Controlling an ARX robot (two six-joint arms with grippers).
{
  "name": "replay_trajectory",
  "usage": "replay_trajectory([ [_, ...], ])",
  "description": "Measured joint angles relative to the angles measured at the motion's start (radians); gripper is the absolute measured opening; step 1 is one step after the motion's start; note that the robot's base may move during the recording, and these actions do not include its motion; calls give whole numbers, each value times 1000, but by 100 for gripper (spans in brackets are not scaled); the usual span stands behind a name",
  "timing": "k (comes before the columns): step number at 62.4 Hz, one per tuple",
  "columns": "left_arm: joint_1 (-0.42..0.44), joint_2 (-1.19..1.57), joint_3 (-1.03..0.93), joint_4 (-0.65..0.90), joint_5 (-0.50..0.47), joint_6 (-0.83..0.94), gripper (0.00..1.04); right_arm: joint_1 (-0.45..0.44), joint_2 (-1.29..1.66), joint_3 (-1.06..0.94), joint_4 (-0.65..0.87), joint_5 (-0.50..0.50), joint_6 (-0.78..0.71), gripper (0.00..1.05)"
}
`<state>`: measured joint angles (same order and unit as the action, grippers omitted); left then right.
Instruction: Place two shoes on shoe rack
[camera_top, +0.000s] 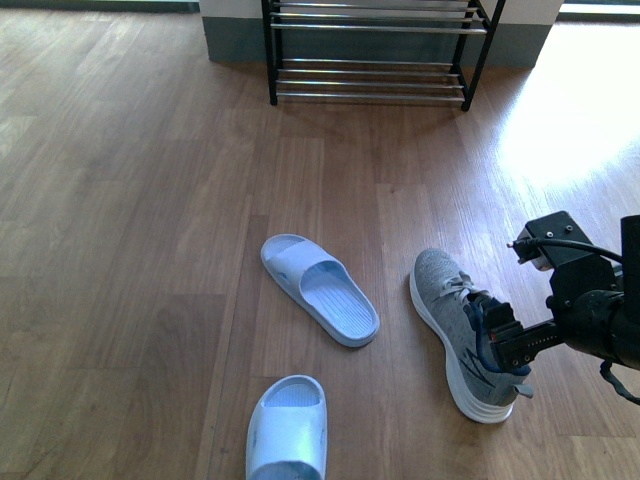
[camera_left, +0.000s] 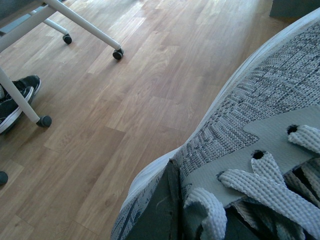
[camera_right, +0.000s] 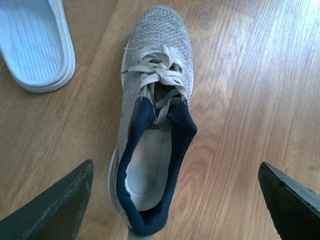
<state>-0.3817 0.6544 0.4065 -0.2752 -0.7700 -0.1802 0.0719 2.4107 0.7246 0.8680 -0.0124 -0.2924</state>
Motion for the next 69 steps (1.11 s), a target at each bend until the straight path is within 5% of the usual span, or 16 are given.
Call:
replay_trajectory([
  [59, 0, 0, 0, 0, 0, 0, 1, -66, 302, 313, -52, 99, -42, 95],
  [69, 0, 0, 0, 0, 0, 0, 1, -57, 328, 339, -44, 120, -33, 73],
])
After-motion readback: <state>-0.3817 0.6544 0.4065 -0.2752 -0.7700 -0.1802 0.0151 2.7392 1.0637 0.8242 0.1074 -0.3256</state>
